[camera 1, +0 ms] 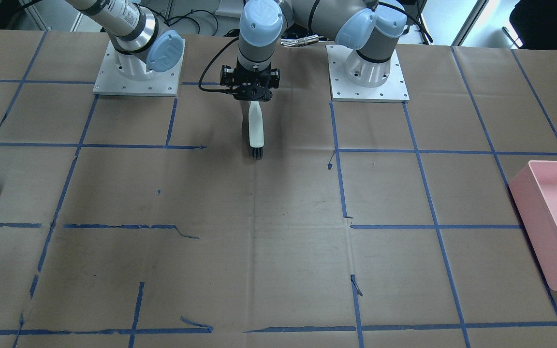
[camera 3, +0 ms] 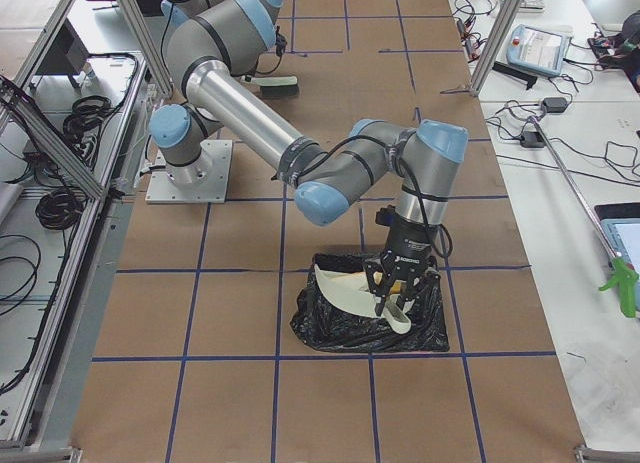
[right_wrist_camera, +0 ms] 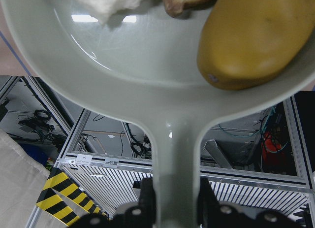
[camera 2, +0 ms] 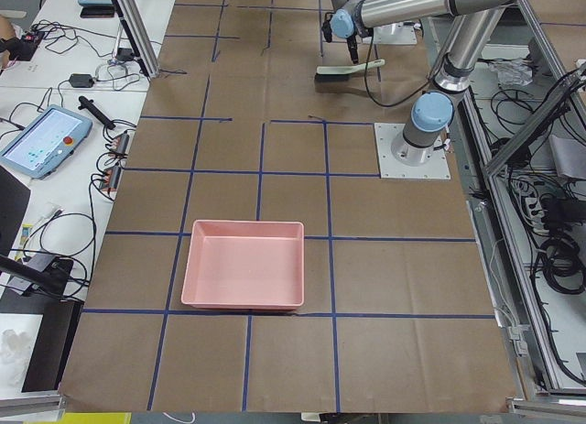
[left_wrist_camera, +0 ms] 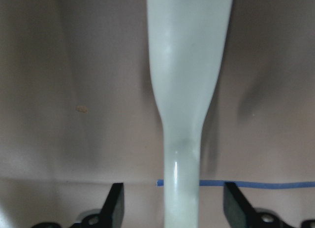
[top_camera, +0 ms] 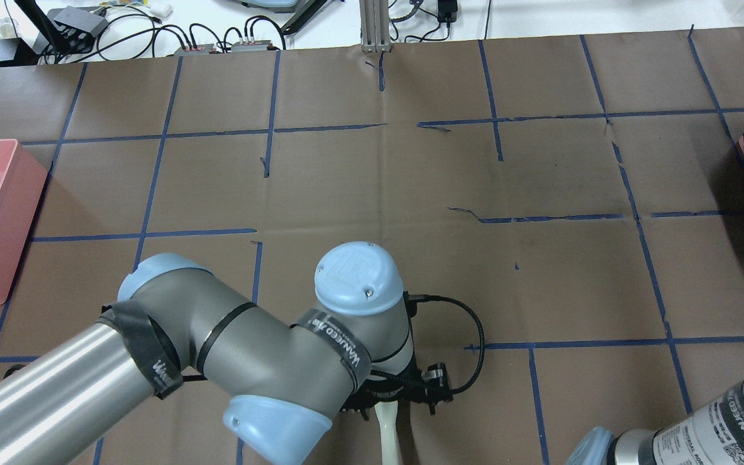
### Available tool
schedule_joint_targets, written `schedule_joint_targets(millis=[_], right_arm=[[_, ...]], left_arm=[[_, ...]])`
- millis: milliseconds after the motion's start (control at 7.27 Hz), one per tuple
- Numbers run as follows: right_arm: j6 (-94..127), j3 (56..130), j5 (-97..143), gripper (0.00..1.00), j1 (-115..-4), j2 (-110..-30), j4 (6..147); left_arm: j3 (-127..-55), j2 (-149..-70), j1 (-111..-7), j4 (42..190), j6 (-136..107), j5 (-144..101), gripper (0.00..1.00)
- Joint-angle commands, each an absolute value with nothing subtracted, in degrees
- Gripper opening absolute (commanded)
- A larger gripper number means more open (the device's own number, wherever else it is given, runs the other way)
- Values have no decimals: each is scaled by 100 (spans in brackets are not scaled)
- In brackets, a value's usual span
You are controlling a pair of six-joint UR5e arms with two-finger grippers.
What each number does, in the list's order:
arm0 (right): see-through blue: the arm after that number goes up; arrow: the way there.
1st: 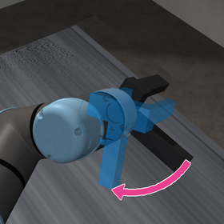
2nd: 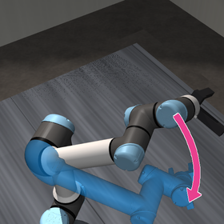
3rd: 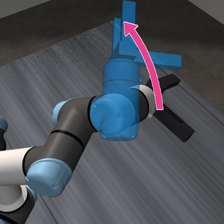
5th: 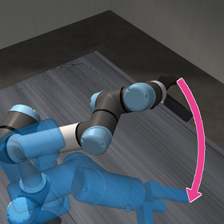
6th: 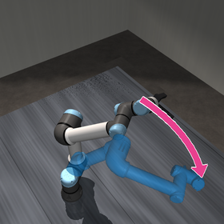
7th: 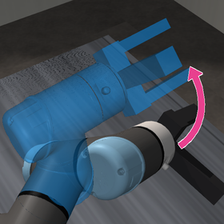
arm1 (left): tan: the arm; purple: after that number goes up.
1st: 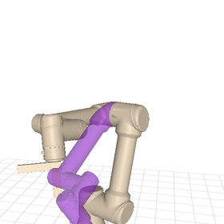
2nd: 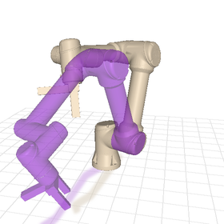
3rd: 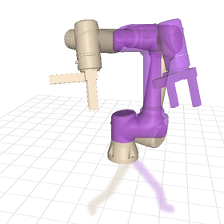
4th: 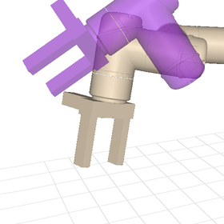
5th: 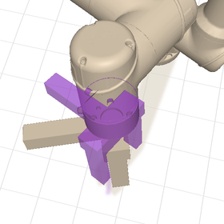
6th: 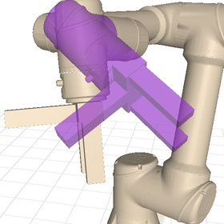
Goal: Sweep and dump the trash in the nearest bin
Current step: 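Tip the dustpan over the bag while the left gripper drops the brush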
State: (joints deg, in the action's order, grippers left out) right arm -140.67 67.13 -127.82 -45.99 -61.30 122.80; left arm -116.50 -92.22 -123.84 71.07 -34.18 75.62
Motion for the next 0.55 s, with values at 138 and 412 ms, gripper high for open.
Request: schedule_joint_targets(millis=[138, 412], right_arm=[[-14045, 7136, -12937, 0, -4597, -6223, 13103], [-14036, 7268, -13060, 0, -4605, -6258, 13323]], left_arm=[[-10190, -9255, -11561, 7163, -2342, 8463, 99], [-9976, -9132, -10648, 7372, -1098, 9050, 99]])
